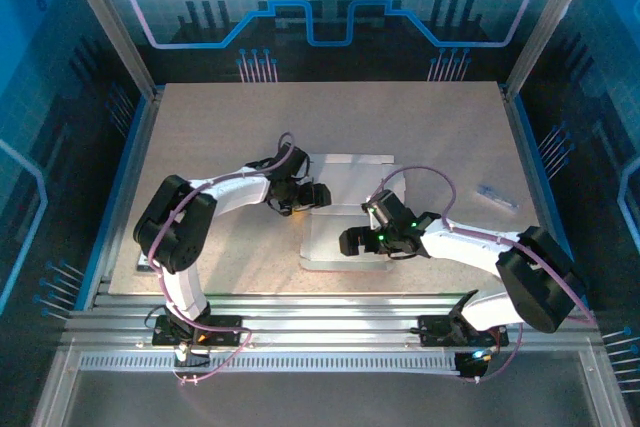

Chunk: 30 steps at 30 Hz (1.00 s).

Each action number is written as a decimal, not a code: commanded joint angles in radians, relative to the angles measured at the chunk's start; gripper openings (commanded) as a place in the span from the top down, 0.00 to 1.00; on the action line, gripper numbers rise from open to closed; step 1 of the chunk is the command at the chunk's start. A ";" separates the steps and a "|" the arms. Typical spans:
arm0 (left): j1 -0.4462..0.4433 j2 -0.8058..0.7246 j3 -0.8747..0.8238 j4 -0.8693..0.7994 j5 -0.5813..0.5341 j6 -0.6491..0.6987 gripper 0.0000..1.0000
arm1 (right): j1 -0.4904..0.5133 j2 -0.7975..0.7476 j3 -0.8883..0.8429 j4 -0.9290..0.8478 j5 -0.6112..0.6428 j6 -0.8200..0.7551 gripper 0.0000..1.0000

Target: Fold the paper box

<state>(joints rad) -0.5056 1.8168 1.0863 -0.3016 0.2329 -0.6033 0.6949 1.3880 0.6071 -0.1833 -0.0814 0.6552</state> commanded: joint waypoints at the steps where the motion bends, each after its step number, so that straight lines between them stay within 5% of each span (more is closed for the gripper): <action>1: -0.022 -0.023 0.036 0.011 0.018 -0.020 0.23 | 0.015 0.036 -0.036 -0.002 0.009 0.009 0.00; 30: -0.054 0.151 0.142 0.063 -0.044 -0.002 0.22 | 0.021 0.086 -0.047 0.030 -0.009 -0.001 0.00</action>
<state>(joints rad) -0.5549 1.9362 1.2102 -0.2386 0.2104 -0.6212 0.6956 1.4265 0.6010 -0.0826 -0.0826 0.6544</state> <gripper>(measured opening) 0.775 0.999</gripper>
